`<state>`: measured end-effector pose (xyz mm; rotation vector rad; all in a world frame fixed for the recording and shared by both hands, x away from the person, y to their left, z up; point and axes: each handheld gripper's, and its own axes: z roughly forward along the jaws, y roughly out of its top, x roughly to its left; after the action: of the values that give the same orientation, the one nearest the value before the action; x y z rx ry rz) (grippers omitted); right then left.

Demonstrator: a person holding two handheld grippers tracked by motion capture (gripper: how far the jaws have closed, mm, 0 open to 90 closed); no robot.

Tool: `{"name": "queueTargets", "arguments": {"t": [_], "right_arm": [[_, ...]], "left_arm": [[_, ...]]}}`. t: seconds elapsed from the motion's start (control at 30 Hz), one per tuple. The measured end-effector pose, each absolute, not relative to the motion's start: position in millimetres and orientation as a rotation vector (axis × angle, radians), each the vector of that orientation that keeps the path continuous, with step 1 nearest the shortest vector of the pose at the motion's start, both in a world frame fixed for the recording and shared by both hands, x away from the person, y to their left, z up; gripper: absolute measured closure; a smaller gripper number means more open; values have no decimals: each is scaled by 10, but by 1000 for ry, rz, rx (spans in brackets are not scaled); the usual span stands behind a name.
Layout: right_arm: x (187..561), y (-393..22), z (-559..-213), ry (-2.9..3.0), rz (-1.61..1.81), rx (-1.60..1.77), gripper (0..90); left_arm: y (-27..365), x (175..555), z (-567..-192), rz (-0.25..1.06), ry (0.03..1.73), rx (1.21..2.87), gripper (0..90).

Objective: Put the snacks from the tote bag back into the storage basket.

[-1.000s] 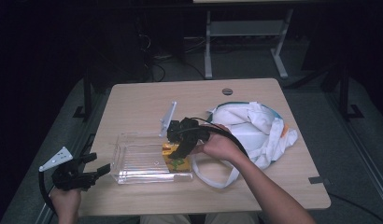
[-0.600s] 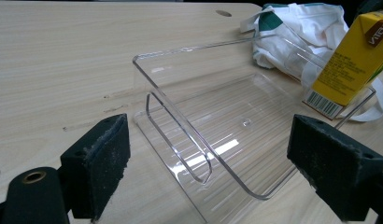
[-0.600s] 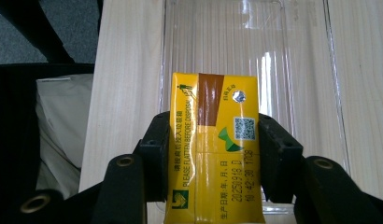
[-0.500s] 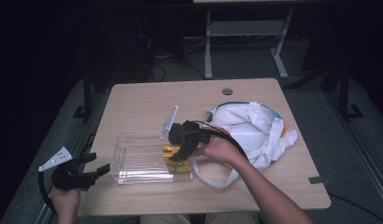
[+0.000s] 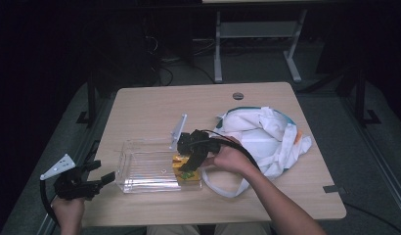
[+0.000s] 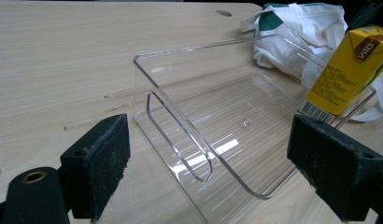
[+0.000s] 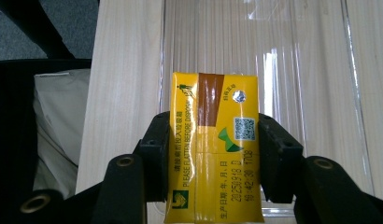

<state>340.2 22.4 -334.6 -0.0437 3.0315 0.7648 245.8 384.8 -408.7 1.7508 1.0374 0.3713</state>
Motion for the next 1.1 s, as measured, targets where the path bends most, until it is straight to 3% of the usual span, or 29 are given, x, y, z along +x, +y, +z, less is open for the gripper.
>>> {"name": "queueTargets", "arguments": {"t": [1.1], "right_arm": [[3394, 197, -3563, 3056, 716, -50, 518]], "left_arm": [[3844, 2453, -4086, 371, 1043, 1747, 129]]}}
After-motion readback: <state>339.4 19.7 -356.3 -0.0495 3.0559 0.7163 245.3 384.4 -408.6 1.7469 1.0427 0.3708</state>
